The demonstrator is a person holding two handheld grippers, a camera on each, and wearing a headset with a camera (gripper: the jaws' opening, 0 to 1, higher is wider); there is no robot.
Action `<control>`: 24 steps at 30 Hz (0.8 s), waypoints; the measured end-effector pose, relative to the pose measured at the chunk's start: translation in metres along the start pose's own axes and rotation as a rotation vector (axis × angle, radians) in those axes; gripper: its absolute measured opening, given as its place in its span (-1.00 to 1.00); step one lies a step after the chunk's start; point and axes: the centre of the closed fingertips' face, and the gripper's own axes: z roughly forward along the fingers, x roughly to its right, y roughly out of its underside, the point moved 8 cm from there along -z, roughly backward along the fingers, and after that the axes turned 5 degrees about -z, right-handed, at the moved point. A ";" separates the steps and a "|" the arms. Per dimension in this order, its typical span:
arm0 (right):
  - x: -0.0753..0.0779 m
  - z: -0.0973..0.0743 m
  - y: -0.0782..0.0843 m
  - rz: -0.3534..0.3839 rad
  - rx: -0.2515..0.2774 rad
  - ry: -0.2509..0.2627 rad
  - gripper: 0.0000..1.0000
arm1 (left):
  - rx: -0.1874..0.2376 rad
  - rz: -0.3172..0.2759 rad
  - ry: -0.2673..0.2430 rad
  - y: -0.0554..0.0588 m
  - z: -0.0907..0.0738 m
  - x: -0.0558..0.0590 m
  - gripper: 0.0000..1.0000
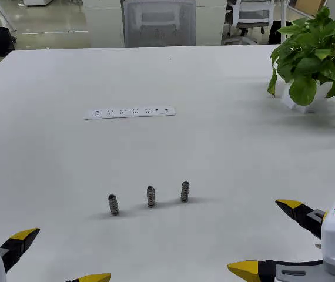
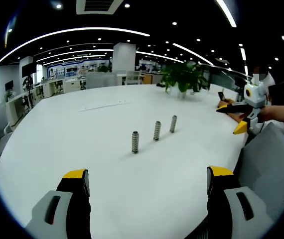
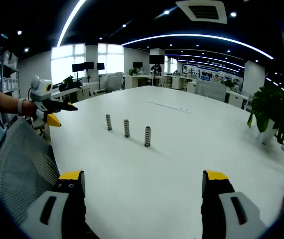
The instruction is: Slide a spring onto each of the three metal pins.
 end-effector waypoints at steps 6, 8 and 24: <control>-0.003 0.000 0.008 0.011 -0.005 0.003 0.98 | -0.004 -0.007 -0.007 0.010 0.000 0.000 1.00; -0.004 -0.001 0.007 -0.006 -0.013 0.004 0.98 | -0.006 -0.004 -0.007 0.012 -0.002 0.003 1.00; -0.009 -0.001 0.006 -0.029 -0.014 -0.021 0.98 | -0.021 -0.020 -0.013 0.021 -0.006 0.019 1.00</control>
